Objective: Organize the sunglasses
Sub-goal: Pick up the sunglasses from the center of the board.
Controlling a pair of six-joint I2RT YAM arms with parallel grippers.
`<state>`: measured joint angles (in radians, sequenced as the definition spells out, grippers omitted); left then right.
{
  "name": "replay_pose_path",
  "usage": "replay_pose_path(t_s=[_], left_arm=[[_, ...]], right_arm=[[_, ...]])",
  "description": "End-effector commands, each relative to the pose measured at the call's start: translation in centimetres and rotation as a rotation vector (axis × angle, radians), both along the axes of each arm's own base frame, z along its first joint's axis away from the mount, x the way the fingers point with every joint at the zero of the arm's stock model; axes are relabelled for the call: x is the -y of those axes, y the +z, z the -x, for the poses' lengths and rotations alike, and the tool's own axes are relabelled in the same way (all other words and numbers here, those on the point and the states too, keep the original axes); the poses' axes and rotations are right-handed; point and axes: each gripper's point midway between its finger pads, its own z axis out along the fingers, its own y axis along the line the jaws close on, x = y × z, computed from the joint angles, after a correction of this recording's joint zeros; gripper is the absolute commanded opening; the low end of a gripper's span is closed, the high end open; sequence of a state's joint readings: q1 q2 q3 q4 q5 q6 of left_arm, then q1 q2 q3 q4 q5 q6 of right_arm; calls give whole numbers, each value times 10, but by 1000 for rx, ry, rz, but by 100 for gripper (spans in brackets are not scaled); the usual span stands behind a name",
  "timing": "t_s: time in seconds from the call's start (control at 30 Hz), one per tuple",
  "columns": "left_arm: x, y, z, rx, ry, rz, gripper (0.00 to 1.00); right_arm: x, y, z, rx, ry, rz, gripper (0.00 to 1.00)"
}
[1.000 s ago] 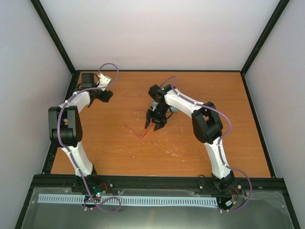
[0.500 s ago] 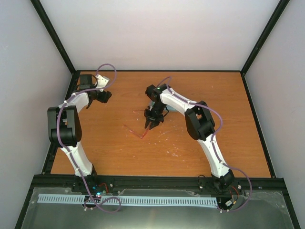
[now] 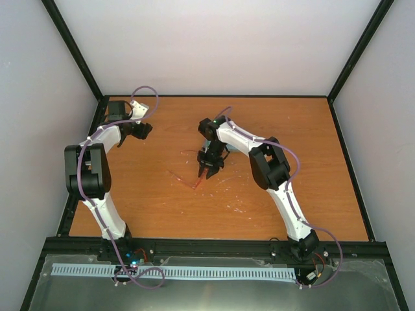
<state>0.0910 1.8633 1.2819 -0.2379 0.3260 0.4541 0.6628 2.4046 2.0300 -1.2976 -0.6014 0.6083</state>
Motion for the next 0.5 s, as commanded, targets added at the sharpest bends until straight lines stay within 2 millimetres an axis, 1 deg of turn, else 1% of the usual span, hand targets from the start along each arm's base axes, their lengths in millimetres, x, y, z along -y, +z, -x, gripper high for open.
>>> replay_pose_path(t_s=[0.0,0.07,0.1,0.17,0.2,0.23,0.4,0.47], left_arm=[[-2,12,-8,38,7,24,70],[-2,13,-9,41,4,26,70],[-2,13,-10,40,3,27,70],[-1,13,-10,41,-2,30,70],[0,15,-10,43,-5,34,70],[1,15,-10,43,-11,39,70],[18,24,-7,40,-78,116,68],[28,31,-3,37,-127,164,65]], right_arm=[[5,-5,-5,9,6,27,33],[6,-6,-8,17,2,29,32],[6,-6,-10,21,-1,28,28],[6,-5,-12,31,1,32,15],[6,-3,-15,40,1,31,7],[6,-1,-17,51,4,31,3],[5,11,-28,119,24,20,3],[2,23,-34,171,35,-5,3]])
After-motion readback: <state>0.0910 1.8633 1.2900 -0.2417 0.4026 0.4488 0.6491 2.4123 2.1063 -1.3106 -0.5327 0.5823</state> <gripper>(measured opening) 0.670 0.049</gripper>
